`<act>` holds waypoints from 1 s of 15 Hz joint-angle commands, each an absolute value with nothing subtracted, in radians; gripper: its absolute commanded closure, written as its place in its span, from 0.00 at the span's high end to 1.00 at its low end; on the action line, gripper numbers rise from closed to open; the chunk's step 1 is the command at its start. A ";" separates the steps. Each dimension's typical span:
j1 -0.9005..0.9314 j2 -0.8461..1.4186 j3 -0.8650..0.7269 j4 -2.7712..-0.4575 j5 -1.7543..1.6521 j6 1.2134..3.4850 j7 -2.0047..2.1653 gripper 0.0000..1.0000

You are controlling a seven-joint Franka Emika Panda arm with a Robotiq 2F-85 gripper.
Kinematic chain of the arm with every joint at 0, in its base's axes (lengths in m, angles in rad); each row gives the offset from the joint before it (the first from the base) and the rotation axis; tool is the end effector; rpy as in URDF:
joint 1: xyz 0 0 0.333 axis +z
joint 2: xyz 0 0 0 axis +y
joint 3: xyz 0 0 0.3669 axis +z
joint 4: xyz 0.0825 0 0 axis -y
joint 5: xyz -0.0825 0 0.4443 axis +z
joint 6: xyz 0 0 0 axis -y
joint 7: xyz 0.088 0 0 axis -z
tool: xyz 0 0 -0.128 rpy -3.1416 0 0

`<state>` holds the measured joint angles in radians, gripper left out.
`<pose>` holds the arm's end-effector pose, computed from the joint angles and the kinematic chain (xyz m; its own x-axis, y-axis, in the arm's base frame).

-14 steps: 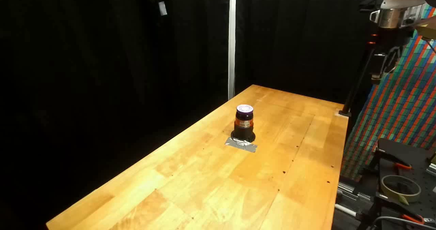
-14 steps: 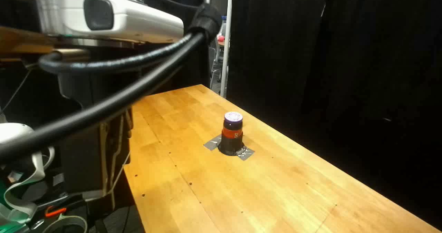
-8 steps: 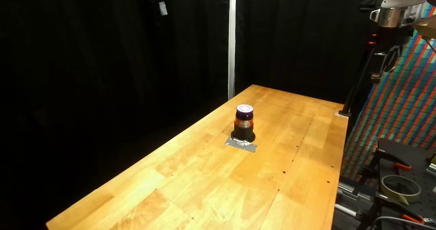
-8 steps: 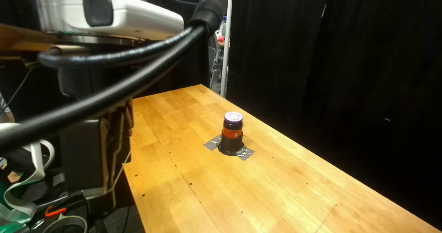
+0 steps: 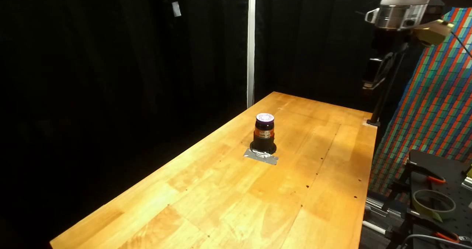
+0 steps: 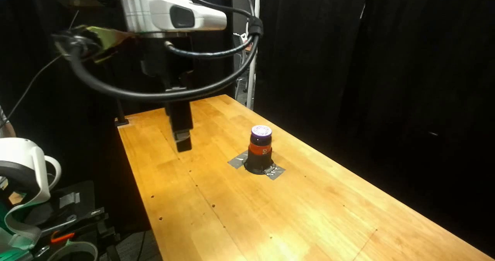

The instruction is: Put the rubber band on the jar.

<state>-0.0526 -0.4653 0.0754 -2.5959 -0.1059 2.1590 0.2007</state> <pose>0.4213 0.0026 0.4064 0.9911 -0.1246 0.0467 -0.1293 -0.9848 0.1161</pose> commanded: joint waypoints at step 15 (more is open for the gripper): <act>0.134 0.420 0.071 -1.827 -0.078 2.394 0.325 1.00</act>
